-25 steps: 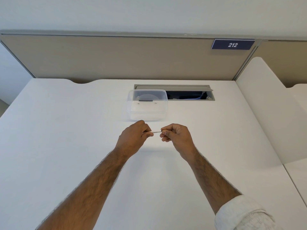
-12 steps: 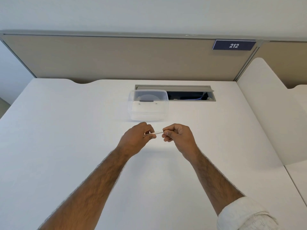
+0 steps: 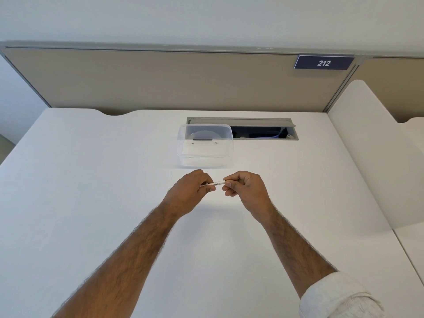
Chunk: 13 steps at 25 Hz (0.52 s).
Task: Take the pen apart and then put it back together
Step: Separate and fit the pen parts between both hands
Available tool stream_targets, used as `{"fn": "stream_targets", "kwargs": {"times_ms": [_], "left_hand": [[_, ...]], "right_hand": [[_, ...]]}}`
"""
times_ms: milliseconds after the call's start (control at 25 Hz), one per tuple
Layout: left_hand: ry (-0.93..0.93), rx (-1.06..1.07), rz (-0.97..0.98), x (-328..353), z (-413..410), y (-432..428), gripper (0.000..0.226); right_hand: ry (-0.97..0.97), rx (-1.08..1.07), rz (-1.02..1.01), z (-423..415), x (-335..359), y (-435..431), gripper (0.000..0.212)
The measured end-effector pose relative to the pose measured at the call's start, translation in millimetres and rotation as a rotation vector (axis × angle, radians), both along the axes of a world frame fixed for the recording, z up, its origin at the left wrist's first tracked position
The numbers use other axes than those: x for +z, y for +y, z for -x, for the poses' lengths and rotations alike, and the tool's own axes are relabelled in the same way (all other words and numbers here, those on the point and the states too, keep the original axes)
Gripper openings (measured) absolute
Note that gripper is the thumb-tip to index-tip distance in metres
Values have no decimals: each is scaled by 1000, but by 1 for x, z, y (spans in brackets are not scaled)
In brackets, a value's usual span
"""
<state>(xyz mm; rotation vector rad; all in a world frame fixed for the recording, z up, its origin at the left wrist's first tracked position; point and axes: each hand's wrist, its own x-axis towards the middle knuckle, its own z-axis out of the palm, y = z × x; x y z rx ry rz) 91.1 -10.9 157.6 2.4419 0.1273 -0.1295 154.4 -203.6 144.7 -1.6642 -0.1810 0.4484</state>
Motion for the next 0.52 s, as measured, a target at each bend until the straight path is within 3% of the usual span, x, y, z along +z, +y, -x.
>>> {"fn": "stream_targets", "kwargs": {"times_ms": [160, 520], "left_hand": [[8, -35, -6, -1, -2, 1, 25], [-6, -31, -9, 3, -6, 4, 19]], "right_hand": [[3, 10, -18, -2, 3, 0, 11], [25, 4, -76, -4, 3, 0, 15]]}}
